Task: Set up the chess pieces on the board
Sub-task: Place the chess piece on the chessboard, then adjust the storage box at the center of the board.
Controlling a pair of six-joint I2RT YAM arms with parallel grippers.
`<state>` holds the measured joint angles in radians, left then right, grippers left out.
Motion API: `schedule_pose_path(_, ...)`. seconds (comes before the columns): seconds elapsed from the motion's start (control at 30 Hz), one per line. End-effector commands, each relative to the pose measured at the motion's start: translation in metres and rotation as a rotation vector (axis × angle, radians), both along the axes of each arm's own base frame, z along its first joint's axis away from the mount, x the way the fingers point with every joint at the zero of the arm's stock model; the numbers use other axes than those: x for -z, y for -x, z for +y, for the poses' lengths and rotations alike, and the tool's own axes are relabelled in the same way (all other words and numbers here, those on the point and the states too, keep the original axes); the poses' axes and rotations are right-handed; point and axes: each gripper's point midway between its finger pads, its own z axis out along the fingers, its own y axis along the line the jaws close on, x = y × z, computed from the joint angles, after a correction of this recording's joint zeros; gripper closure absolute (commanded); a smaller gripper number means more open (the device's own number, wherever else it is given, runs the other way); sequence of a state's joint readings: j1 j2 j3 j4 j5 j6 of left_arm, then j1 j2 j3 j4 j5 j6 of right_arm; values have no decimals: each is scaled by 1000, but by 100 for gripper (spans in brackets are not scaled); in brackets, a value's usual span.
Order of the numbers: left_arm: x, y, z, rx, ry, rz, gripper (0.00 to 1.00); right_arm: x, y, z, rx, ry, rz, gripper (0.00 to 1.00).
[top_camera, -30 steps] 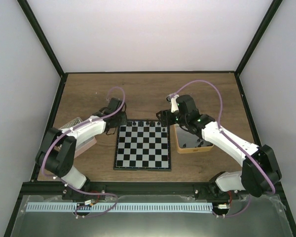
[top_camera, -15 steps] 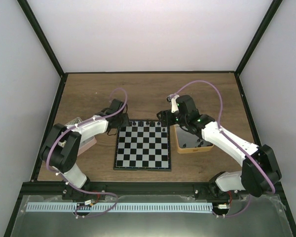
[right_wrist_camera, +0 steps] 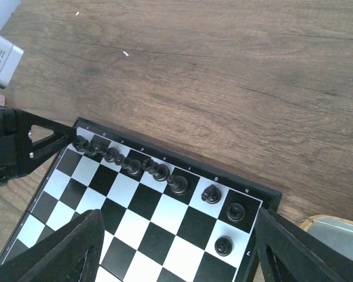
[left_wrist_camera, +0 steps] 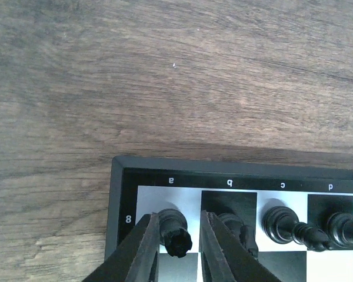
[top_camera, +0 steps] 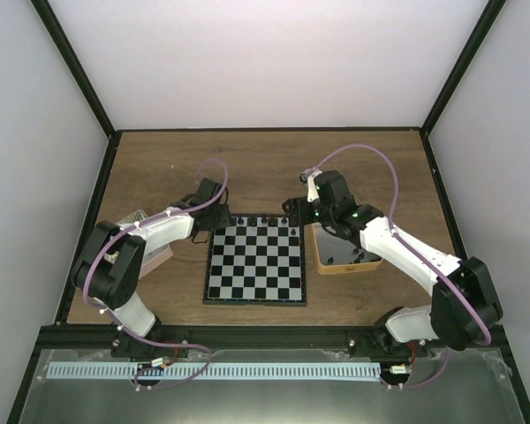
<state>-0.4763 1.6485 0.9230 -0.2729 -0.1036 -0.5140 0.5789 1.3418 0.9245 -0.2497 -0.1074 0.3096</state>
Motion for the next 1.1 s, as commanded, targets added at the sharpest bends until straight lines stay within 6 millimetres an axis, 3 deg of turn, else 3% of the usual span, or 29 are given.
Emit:
schedule_pose_path(0.0,-6,1,7,-4,-20,-17,74,-16,-7,-8,73,-6,-37,28)
schedule_pose_path(0.13,-14,2,3,13,1,-24,69,-24,-10,-19,141,-8,-56,27)
schedule_pose_path(0.27,-36,-1,4,-6,23,-80,68,-24,-12,-43,290,11,-27,27)
schedule_pose_path(0.43,-75,-3,6,-21,63,-181,62,17,-1,-88,562,51,195,27)
schedule_pose_path(0.57,-97,-2,2,-3,110,-230,59,54,10,-111,702,-7,356,26)
schedule_pose_path(0.8,-112,4,-1,28,140,-253,56,57,-25,-125,854,-146,347,16)
schedule_pose_path(1.07,-108,11,-1,39,150,-243,55,86,-48,-146,1032,-125,403,22)
